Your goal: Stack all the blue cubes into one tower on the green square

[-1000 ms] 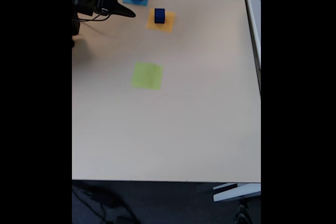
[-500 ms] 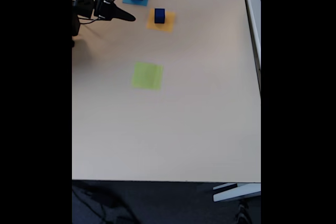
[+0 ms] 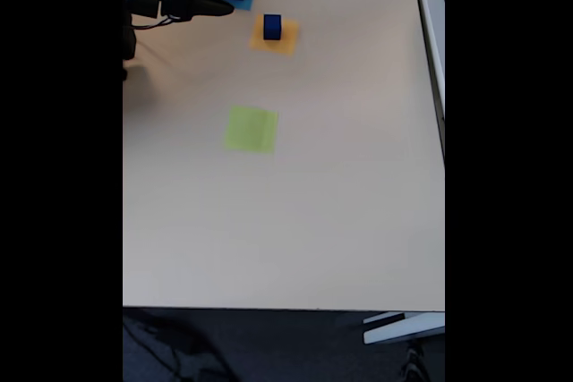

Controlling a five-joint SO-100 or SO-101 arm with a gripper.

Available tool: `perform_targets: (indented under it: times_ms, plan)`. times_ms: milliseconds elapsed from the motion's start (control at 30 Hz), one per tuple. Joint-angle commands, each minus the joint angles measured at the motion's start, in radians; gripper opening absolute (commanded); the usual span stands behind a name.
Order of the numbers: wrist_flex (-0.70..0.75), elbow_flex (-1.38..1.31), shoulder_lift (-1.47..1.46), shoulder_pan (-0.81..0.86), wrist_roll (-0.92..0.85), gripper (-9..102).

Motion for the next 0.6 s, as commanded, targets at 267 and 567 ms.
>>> perform_targets:
  times_ms: [267,567]
  plan:
    - [-0.058,-0.046,0.017,-0.184,0.224,0]
    - [-0.143,-0.272,-0.35,-0.21,0.242,0]
